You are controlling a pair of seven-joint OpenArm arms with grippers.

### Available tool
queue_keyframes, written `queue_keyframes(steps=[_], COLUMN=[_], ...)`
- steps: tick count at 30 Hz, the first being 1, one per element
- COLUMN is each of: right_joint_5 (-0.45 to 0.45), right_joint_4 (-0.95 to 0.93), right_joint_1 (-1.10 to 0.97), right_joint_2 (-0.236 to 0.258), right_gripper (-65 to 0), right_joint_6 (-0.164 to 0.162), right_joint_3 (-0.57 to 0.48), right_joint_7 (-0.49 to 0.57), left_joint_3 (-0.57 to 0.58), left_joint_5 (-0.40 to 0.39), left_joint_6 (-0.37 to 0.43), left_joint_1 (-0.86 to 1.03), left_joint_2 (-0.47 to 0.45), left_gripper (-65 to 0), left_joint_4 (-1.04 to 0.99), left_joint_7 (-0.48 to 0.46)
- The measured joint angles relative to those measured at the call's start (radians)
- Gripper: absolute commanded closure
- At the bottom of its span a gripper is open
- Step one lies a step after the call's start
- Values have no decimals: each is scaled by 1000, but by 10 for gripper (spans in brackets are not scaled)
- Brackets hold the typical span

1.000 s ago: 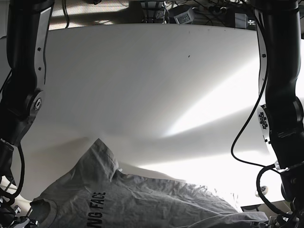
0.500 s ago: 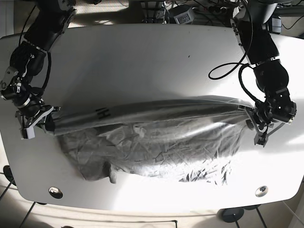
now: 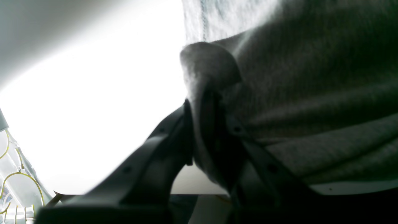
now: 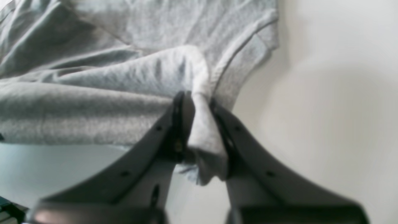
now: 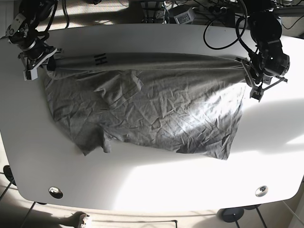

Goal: Fold the T-shirt properly
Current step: 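Lay the shirt down and release both grippers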

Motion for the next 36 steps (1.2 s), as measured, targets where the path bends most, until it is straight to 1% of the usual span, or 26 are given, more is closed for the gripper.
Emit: queue_keyframes(steps=[1, 2, 3, 4, 5, 6, 7, 9, 12, 14, 17, 19, 20, 22, 23, 24, 25, 26, 27, 29, 30, 32, 34, 36], right_joint_5=[0, 0, -1, -5, -7, -6, -7, -23, -22, -33, -107, -190, -226, -282, -307, -343, -344, -338, -337, -347, -338, -342, -338, -327], right_joint_4=[0, 0, 0, 0, 0, 0, 2, 1, -2, -26, -45, -120, -193, -291, -340, -417, -468, -533, -571, -652, -667, -691, -690, -671], right_joint_1=[-6, -8, -8, -9, -8, -8, 2, 47, 120, 184, 273, 353, 401, 452, 470, 491, 503, 513, 515, 516, 516, 524, 516, 496], right_joint_2=[0, 0, 0, 0, 0, 0, 0, 3, 13, 34, 55, 50, 50, 53, 59, 79, 90, 98, 100, 111, 114, 117, 105, 86], right_gripper=[-174, -276, -377, -512, -591, -650, -650, -650, -650, -650, -650, -650, -650, -650, -650, -650, -650, -650, -650, -650, -650, -650, -650, -648], right_joint_6=[0, 0, 0, -1, -1, -1, -1, -3, -3, -2, -3, -3, -3, -3, -5, -8, -7, -7, 2, -8, -7, -8, -8, -11], right_joint_3=[0, -1, -2, -1, 0, -1, -1, 0, -1, -10, -8, -8, -8, -10, -28, -83, -119, -150, -153, -150, -148, -149, -152, -151], right_joint_7=[0, 0, 0, 0, 1, 1, 0, -2, 5, 3, 12, 16, 23, 80, 126, 190, 229, 294, 323, 342, 373, 388, 402, 428], left_joint_3=[0, 0, 0, -1, -5, -4, 0, 0, -4, -1, 0, 0, 0, 0, 0, 0, 0, 3, 2, -3, -3, -3, -4, -4], left_joint_5=[2, 10, 19, 21, 32, 32, 18, 24, 26, 21, 20, 22, 22, 22, 22, 22, 23, 23, 23, 32, 32, 29, 34, 36], left_joint_6=[0, 1, 1, 2, 2, 2, 2, 2, 1, 1, 1, 0, 0, 0, 1, 0, 0, 0, 1, 1, 1, 1, 1, 2], left_joint_1=[0, -2, -5, -12, -23, -34, -46, -74, -123, -161, -172, -184, -203, -231, -242, -248, -249, -249, -257, -302, -317, -321, -309, -314], left_joint_2=[0, 0, 0, 6, 21, 34, 41, 41, 54, 82, 92, 92, 92, 92, 92, 92, 91, 92, 95, 93, 88, 85, 85, 85], left_gripper=[-65, -126, -174, -226, -239, -240, -240, -240, -240, -240, -240, -240, -240, -240, -240, -242, -242, -242, -242, -242, -242, -242, -242, -242], left_joint_4=[0, 0, 0, 0, 0, 0, 0, 0, 0, 1, 2, 2, 2, 1, 0, -2, -12, -28, -40, -68, -79, -114, -126, -127], left_joint_7=[0, 0, 0, 4, 4, 8, 3, 6, 7, 6, 8, 7, 7, 4, -13, -49, -78, -90, -92, -93, -106, -113, -120, -168])
